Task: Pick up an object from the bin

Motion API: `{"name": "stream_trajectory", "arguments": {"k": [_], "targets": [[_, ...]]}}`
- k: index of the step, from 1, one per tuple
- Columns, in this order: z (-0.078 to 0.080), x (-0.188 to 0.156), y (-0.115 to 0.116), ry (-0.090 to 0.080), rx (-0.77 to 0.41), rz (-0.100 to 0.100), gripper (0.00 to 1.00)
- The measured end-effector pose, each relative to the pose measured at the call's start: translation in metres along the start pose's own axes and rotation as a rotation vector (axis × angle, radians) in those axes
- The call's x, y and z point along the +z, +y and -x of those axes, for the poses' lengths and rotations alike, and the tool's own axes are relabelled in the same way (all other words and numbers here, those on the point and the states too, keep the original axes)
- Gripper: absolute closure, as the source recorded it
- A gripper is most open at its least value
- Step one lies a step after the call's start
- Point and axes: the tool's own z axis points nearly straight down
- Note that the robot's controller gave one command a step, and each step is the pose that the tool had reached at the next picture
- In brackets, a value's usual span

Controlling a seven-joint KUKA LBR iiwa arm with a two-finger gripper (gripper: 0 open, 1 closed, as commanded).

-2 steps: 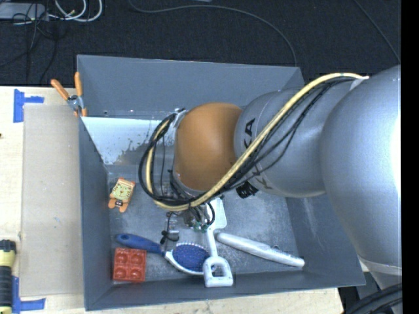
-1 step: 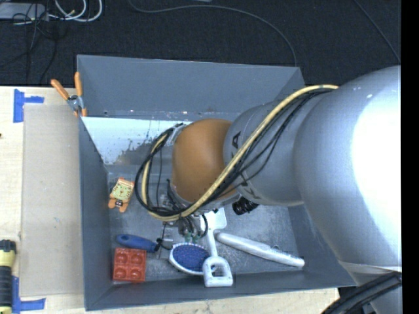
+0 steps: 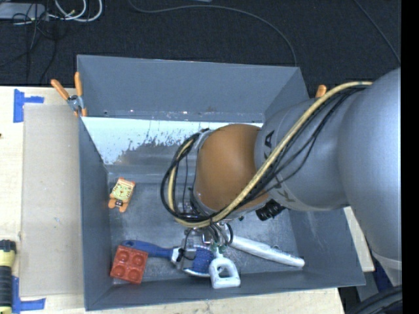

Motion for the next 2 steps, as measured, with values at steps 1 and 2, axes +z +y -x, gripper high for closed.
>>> {"name": "stream_trajectory", "arguments": {"k": [1,2], "targets": [[0.005,0.003,0.014,-0.006,0.137,0.004,0.0],[-0.017,0.059,-0.061,-0.008,0.073,0.003,0.0]]}}
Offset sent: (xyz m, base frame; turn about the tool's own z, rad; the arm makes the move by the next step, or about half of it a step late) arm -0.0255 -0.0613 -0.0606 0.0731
